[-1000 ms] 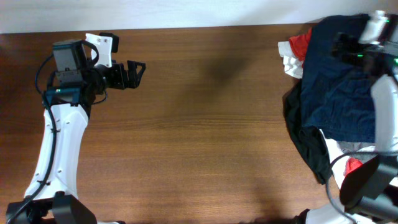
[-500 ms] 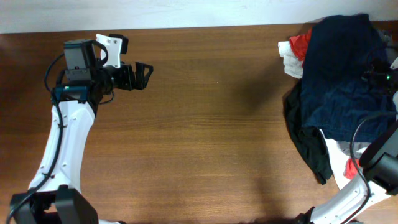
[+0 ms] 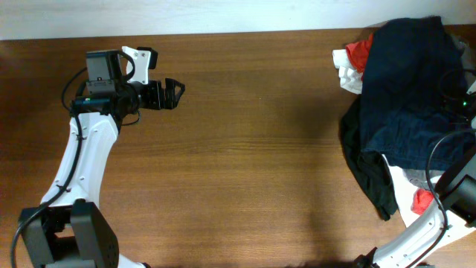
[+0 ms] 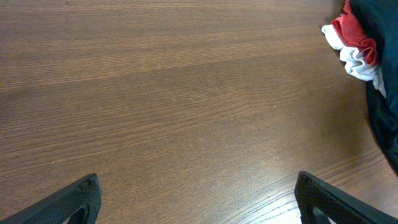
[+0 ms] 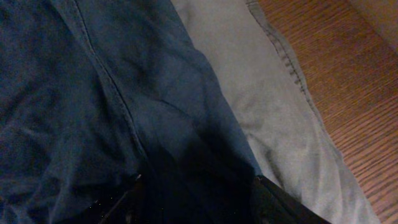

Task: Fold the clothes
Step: 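Reach the right gripper into the clothes pile and grasp the navy trousers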

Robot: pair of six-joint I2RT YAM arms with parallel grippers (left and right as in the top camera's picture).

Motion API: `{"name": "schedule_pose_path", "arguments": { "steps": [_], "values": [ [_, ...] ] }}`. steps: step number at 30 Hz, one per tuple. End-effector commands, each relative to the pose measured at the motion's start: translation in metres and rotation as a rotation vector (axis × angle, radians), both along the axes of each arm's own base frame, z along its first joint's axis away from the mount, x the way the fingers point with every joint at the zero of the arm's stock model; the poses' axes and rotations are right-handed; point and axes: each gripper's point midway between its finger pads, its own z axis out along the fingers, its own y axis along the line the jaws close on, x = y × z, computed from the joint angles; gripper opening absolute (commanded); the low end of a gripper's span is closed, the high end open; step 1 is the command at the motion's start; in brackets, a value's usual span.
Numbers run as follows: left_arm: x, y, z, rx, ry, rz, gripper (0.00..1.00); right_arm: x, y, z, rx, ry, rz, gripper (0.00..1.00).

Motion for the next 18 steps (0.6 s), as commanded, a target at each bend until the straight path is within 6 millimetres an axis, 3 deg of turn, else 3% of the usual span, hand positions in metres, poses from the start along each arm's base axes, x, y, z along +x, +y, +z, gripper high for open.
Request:
{"name": "schedule_pose_path", "arguments": {
  "steps": [1, 8, 10, 13, 18],
  "values": [
    [0.004, -0.001, 0.006, 0.011, -0.022, -0.014, 0.99, 0.003, -0.003, -0.006, 0.004, -0.002, 0.001, 0.59],
    [0.005, -0.001, 0.006, 0.011, -0.022, -0.014, 0.99, 0.004, -0.003, -0.015, 0.01, 0.005, 0.002, 0.14],
    [0.005, -0.001, 0.006, 0.011, -0.023, -0.014, 0.99, 0.005, -0.004, -0.013, 0.006, -0.001, 0.002, 0.06],
    [0.005, -0.001, 0.006, 0.011, -0.023, -0.014, 0.99, 0.008, -0.007, -0.005, -0.009, -0.023, -0.001, 0.04],
    [0.006, -0.001, 0.007, 0.011, -0.031, -0.014, 0.99, 0.027, 0.006, 0.045, 0.023, -0.105, 0.077, 0.04]
  ]
}}
